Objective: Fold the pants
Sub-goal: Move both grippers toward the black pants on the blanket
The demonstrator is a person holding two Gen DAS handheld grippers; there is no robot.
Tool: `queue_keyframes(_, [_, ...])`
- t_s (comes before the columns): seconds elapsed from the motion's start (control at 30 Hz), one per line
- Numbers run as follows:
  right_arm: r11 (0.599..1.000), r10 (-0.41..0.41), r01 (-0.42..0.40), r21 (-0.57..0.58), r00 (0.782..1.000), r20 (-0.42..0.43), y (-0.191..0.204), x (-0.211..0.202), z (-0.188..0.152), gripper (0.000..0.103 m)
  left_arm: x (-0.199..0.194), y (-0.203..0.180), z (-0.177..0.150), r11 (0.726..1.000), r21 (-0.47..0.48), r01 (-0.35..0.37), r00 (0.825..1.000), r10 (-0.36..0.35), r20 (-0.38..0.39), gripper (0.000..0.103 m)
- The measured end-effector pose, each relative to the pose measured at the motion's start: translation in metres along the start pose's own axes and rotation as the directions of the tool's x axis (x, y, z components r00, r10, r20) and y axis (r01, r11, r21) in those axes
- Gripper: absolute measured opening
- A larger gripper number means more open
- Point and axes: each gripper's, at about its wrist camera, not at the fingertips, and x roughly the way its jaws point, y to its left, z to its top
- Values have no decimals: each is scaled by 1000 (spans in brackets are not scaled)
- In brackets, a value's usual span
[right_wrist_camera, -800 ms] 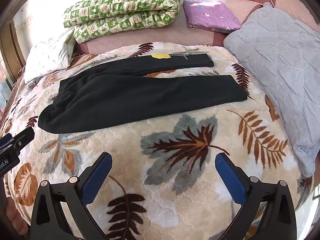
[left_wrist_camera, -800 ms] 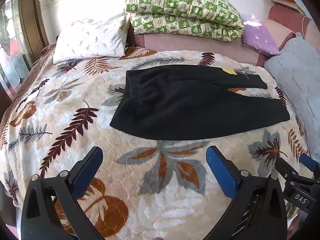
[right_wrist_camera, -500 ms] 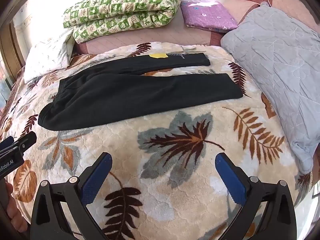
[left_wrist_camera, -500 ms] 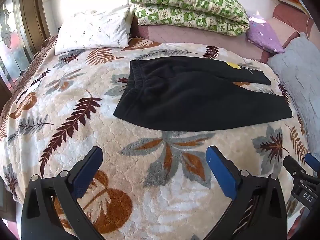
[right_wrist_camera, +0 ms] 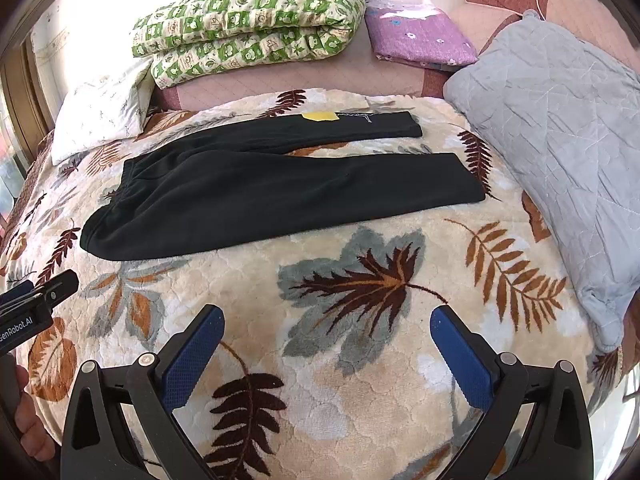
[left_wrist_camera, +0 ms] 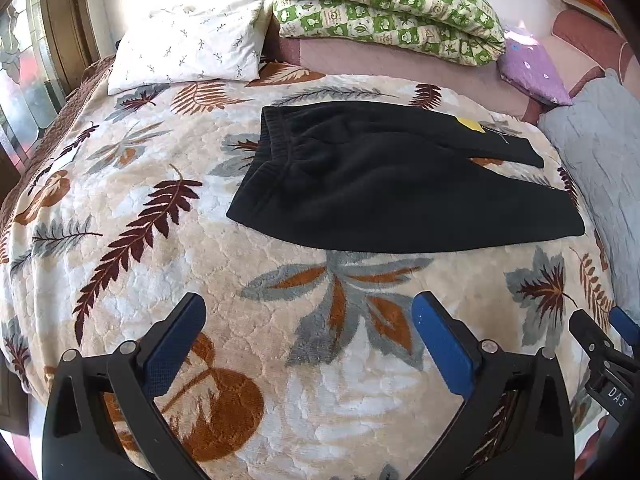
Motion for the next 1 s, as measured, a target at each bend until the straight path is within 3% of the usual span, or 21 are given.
queue_keyframes(1.0, [999, 37, -37, 7, 999, -24, -3, 24, 7, 103, 14, -7, 10, 1000, -2, 27, 999, -28, -26, 103])
